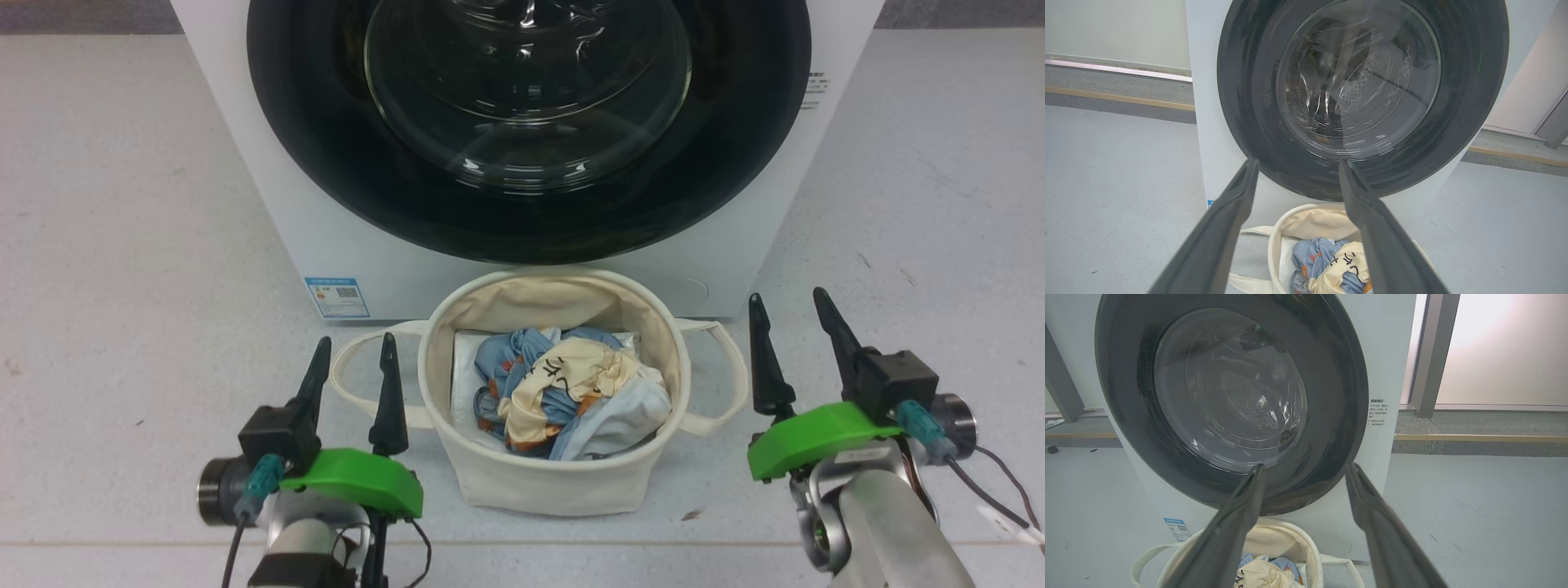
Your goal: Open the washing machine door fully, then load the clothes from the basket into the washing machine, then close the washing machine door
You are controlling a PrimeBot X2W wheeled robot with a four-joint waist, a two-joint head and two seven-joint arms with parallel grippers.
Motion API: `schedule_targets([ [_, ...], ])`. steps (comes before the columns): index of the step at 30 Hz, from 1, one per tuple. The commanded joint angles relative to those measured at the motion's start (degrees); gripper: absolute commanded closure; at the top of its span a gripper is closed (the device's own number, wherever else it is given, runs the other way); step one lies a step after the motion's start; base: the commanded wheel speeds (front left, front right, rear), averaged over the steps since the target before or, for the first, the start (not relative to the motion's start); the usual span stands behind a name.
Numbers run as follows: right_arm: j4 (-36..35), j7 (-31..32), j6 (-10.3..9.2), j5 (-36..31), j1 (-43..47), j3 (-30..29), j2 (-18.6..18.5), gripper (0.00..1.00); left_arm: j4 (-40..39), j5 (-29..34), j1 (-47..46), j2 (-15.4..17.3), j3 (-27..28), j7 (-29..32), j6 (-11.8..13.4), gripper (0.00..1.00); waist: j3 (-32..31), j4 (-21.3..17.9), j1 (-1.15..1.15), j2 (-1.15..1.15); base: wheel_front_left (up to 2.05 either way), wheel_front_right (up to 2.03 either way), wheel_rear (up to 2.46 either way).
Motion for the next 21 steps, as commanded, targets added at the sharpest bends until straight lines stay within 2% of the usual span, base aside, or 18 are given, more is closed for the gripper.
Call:
schedule_targets([
  [1, -2.02, -0.71, 0.44, -0.37, -1.77, 0.99, 0.46, 0.00, -1.92, 0.36, -1.63, 0.72, 2.06, -0.70, 0.02, 0.00, 0.04, 0.04, 0.00, 0.00, 0.00, 0.00, 0.00],
  [21, -1.62, -0.71, 0.44, -0.58, -1.86, 1.11, 0.47, 0.00, -1.72, 0.31, -1.62, 0.72, 1.37, -0.70, 0.29, 0.00, 0.03, 0.21, 0.00, 0.00, 0.00, 0.00, 0.00],
])
